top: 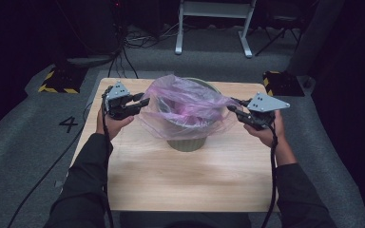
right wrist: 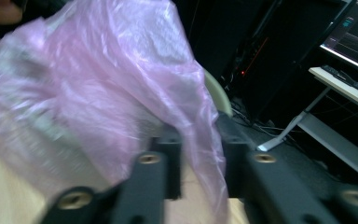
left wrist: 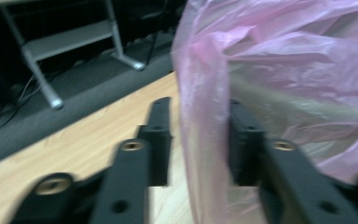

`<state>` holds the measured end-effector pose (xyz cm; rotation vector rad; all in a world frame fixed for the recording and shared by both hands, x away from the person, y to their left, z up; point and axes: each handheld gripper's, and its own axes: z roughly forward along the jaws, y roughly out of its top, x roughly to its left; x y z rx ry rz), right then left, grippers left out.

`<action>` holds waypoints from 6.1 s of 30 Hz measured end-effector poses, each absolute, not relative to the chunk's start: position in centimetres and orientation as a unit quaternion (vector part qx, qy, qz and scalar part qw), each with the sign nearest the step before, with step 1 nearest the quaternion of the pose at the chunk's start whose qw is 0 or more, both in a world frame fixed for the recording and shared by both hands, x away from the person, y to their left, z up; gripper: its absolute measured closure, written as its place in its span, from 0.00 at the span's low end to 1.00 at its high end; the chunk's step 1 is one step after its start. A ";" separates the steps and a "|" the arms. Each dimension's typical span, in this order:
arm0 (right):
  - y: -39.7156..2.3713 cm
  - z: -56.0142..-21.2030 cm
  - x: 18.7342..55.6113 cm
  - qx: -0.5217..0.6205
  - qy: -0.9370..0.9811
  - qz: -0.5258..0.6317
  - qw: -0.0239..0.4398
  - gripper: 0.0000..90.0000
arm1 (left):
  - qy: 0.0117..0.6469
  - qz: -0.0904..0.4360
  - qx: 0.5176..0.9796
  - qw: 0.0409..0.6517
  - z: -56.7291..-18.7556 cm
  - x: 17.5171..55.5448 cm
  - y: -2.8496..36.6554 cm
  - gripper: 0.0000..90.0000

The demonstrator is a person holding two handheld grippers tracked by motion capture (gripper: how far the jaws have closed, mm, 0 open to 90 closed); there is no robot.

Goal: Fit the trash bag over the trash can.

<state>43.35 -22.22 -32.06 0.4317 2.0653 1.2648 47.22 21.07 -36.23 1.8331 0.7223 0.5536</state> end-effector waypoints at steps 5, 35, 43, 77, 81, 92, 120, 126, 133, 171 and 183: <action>-22.9 -32.0 45.5 0.205 0.774 0.511 0.314 0.95 | 0.305 0.239 0.759 0.523 -36.2 48.7 20.1 0.99; -20.6 -40.9 53.4 0.369 0.795 0.460 0.142 1.00 | 0.350 0.137 0.794 0.477 -42.3 52.7 16.0 1.00; -20.9 -41.1 51.3 0.340 0.804 0.472 0.125 1.00 | 0.316 0.143 0.811 0.471 -42.2 50.1 16.3 1.00; -26.2 -33.1 47.3 0.302 0.781 0.494 0.234 0.39 | 0.241 0.205 0.812 0.490 -39.4 38.2 16.3 0.26; -23.7 -31.6 48.2 0.270 0.791 0.494 0.238 0.38 | 0.243 0.201 0.814 0.488 -40.4 38.2 15.5 0.29; -17.3 -31.0 51.6 0.241 0.834 0.448 0.215 0.70 | 0.226 0.234 0.818 0.474 -41.1 37.9 15.3 0.88; -18.8 -33.0 55.3 0.333 0.812 0.430 0.210 1.00 | 0.186 0.220 0.840 0.460 -42.2 37.7 16.6 1.00; -19.9 -35.0 56.8 0.366 0.802 0.436 0.181 1.00 | 0.199 0.233 0.845 0.439 -43.2 39.6 15.6 1.00; -20.8 -37.3 57.7 0.395 0.788 0.454 0.132 1.00 | 0.199 0.219 0.853 0.430 -44.4 41.0 14.6 1.00; -27.9 -40.4 43.4 0.225 0.858 0.407 0.217 0.32 | 0.274 0.188 0.820 0.465 -44.3 38.4 16.3 0.23; -24.2 -40.9 39.9 0.194 0.816 0.397 0.372 0.57 | 0.263 0.197 0.837 0.438 -44.7 38.8 14.5 0.35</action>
